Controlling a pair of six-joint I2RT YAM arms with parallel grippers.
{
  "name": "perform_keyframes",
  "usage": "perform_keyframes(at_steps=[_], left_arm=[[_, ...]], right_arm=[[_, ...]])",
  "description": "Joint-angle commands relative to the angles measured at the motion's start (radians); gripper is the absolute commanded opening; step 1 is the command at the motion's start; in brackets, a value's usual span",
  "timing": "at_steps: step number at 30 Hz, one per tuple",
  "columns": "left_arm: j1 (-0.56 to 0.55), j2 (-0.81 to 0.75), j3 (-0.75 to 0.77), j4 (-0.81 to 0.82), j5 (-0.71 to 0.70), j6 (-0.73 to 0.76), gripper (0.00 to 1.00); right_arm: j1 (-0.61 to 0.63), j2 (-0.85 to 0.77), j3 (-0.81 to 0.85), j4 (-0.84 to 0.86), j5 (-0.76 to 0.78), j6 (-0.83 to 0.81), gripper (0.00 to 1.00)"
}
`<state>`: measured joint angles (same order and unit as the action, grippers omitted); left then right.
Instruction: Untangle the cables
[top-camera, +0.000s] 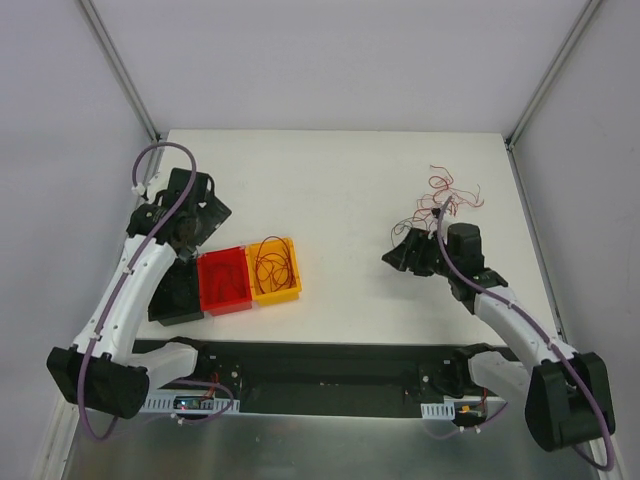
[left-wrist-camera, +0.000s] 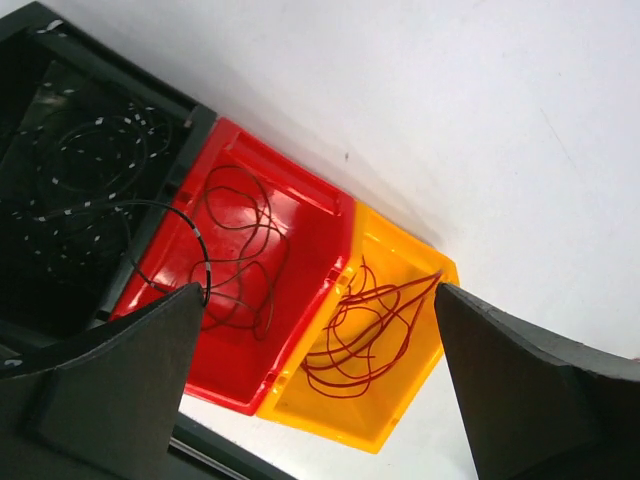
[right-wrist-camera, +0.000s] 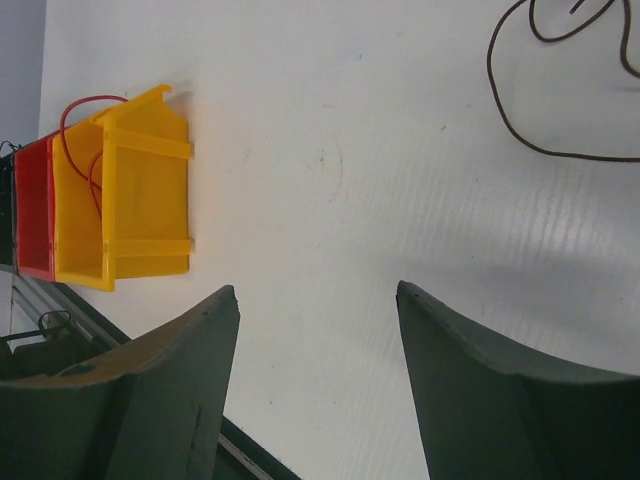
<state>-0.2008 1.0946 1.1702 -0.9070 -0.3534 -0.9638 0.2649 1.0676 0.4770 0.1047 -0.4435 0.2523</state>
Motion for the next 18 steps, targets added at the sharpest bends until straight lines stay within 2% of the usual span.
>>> perform_keyframes(at_steps=[1, 2, 3, 4, 5, 9, 12, 15, 17, 18], left_arm=[[-0.029, 0.031, 0.043, -0.044, -0.05, -0.002, 0.99], [-0.029, -0.005, -0.027, -0.044, -0.089, -0.047, 0.99], [-0.028, -0.062, -0.093, -0.037, -0.123, -0.088, 0.94], [-0.025, -0.117, -0.145, -0.021, -0.148, -0.12, 0.84], [-0.011, -0.157, -0.194, 0.005, -0.157, -0.11, 0.74], [0.049, -0.239, -0.263, -0.01, -0.209, -0.073, 0.59], [0.139, -0.282, -0.342, -0.021, -0.194, -0.073, 0.42], [0.237, -0.269, -0.42, 0.008, -0.122, -0.044, 0.23], [0.255, -0.231, -0.417, 0.017, -0.095, -0.009, 0.24], [0.253, -0.222, -0.394, 0.022, -0.075, 0.017, 0.3]], right_arm=[[-0.004, -0.121, 0.055, -0.157, 0.103, -0.044, 0.67], [-0.004, -0.139, 0.061, -0.174, 0.115, -0.044, 0.67], [-0.006, -0.159, 0.064, -0.197, 0.123, -0.042, 0.67], [-0.006, -0.172, 0.066, -0.203, 0.13, -0.038, 0.67], [-0.006, -0.181, 0.063, -0.203, 0.132, -0.03, 0.67], [-0.003, -0.166, 0.081, -0.188, 0.121, -0.028, 0.67], [-0.003, -0.124, 0.115, -0.198, 0.105, -0.044, 0.67], [-0.003, -0.109, 0.12, -0.188, 0.098, -0.051, 0.67], [-0.001, -0.11, 0.101, -0.162, 0.098, -0.048, 0.67], [0.0, -0.11, 0.089, -0.154, 0.095, -0.048, 0.67]])
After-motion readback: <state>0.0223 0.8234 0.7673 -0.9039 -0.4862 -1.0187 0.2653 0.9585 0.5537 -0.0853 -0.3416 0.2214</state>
